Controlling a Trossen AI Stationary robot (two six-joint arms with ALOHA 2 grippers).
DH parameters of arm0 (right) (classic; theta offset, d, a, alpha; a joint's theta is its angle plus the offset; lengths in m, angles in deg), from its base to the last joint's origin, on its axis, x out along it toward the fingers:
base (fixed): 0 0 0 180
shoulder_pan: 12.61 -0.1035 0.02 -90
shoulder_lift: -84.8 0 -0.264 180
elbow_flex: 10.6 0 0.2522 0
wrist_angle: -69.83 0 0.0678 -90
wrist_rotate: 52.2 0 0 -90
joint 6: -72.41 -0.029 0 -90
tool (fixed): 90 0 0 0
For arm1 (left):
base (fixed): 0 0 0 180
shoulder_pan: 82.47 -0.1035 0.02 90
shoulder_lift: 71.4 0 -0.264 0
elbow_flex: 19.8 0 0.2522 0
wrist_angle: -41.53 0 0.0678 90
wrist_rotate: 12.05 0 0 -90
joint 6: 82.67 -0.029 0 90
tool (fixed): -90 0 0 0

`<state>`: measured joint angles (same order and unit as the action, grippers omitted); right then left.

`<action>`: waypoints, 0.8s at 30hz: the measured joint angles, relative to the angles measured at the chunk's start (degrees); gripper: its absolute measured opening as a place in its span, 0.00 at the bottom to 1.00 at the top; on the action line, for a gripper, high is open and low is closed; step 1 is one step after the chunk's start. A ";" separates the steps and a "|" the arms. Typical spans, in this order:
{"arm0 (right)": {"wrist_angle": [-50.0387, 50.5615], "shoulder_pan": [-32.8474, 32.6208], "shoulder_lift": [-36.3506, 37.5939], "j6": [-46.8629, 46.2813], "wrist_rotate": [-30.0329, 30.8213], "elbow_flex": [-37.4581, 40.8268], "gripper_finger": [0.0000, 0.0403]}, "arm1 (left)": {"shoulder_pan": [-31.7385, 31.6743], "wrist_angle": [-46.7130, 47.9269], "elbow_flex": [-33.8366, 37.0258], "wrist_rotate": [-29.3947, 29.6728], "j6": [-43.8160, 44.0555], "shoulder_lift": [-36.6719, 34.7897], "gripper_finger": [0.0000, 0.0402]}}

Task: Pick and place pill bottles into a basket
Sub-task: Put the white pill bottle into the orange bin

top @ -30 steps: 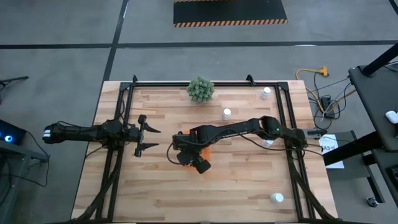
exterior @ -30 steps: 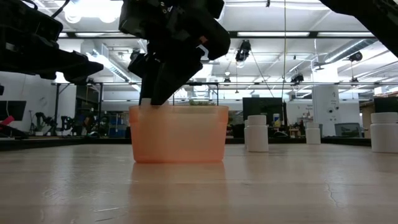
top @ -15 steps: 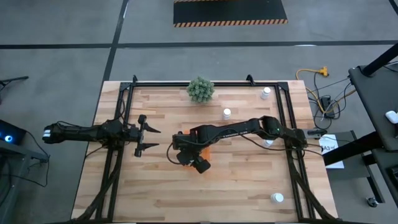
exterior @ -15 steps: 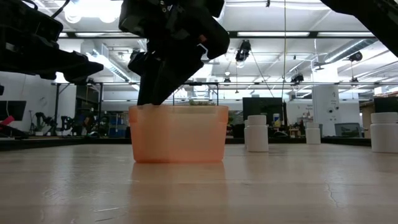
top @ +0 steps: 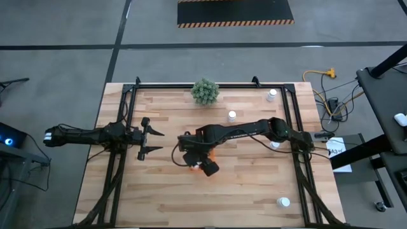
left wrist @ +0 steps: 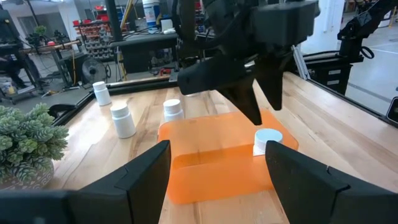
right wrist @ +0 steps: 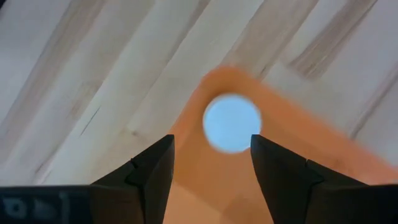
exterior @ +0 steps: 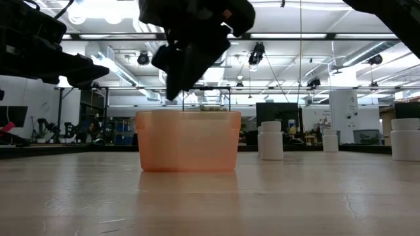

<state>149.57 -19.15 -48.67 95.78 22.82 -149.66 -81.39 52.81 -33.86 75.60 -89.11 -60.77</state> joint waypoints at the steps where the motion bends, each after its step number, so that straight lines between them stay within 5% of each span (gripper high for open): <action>1: 1.17 -0.11 0.00 -0.58 0.04 0.02 0.50 | 0.00 -0.02 0.00 0.00 0.00 0.00 0.61; 24: 11.97 -6.81 0.37 -10.12 -0.10 0.68 0.50 | 0.01 -0.02 0.00 -0.01 -0.01 0.00 0.61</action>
<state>161.54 -25.96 -48.30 85.66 22.72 -148.98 -81.37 52.79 -33.86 75.60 -89.12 -60.77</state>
